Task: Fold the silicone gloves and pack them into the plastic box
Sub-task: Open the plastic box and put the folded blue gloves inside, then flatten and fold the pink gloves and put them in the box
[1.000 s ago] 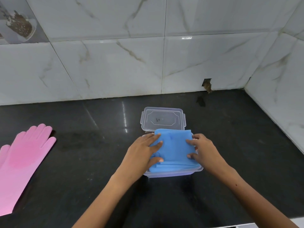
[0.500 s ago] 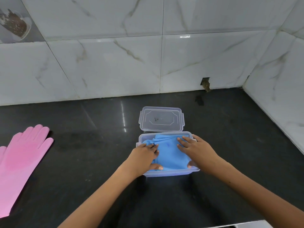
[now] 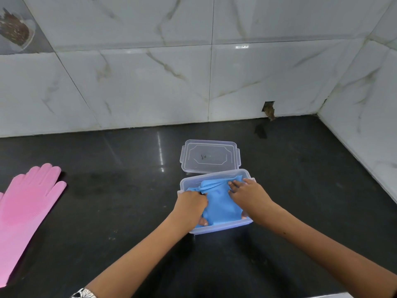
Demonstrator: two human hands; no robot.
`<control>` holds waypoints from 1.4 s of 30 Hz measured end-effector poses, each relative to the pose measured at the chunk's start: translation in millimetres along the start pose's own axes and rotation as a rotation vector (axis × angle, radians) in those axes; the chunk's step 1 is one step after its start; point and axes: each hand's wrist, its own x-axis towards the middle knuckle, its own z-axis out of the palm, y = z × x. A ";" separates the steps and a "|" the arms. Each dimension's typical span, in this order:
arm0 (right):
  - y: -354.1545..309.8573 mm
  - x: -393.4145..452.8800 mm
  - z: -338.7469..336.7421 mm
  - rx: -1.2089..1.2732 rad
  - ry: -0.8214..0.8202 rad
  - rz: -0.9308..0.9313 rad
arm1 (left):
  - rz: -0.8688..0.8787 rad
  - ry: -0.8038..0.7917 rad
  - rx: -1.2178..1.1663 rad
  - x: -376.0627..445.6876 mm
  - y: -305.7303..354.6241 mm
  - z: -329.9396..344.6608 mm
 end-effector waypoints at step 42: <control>-7.5 -45.9 -69.0 0.829 0.370 0.029 | -0.101 0.713 -0.724 -84.9 -41.6 -21.6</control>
